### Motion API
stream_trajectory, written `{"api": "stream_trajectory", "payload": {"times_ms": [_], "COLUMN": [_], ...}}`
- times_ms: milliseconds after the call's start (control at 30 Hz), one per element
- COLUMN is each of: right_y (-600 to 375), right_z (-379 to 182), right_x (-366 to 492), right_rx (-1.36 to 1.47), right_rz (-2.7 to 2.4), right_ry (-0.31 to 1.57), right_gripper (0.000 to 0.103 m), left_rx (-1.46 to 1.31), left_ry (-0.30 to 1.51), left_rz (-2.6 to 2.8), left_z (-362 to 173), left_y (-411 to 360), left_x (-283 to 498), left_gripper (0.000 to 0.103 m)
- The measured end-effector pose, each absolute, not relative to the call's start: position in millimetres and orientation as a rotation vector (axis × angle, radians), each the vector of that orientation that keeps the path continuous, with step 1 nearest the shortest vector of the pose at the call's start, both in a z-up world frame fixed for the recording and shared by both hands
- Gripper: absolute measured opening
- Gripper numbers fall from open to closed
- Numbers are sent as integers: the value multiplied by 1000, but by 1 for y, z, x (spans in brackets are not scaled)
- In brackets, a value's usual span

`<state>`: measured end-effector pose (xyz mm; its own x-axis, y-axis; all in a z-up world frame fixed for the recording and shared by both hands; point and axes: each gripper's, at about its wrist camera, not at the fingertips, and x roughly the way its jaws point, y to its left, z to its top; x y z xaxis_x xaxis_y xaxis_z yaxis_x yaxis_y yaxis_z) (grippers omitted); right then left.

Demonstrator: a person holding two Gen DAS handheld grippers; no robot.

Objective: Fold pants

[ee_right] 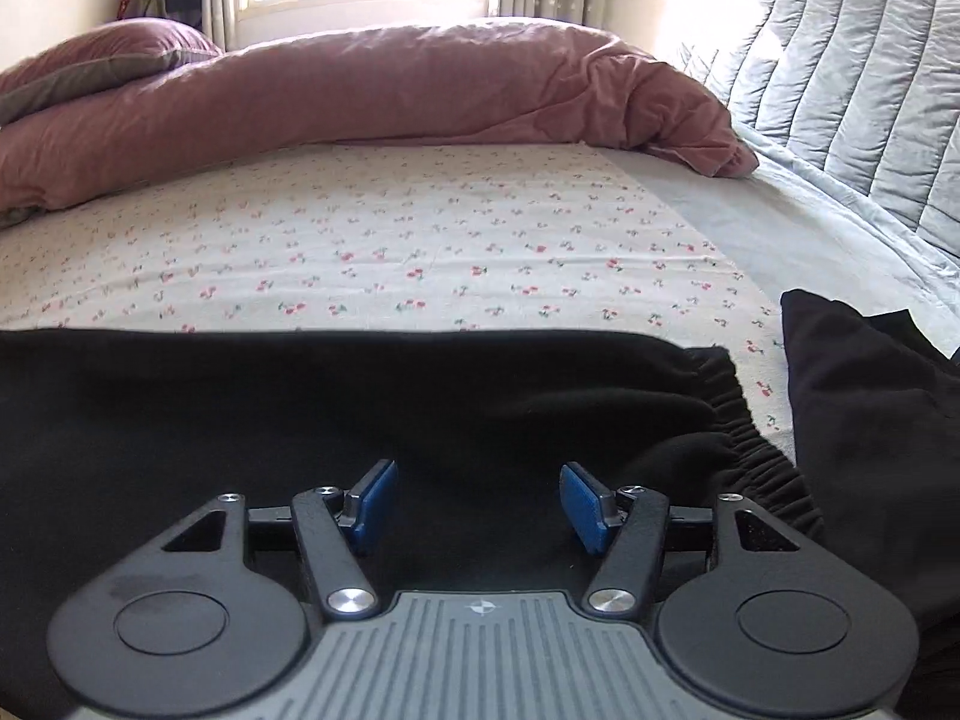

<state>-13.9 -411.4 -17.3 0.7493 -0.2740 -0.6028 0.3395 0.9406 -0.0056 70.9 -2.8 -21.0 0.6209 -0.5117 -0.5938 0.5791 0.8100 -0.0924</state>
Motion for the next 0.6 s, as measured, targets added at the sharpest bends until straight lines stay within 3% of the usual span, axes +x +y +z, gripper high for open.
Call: {"api": "stream_trajectory", "payload": {"times_ms": [133,400,600], "right_y": [-444,-466,-465], "right_z": [-5,-10,-22], "right_x": [-32,-64,-64], "right_rx": [279,580,605], "right_rz": [-449,-418,-473], "right_ry": [632,635,698], "right_gripper": [70,70,60], "left_rx": [57,29,27], "left_ry": [665,694,704], "left_rz": [-611,-575,-561], "left_z": [-14,-12,-13], "left_y": [4,13,14], "left_x": [69,67,68], "left_gripper": [96,98,98]}}
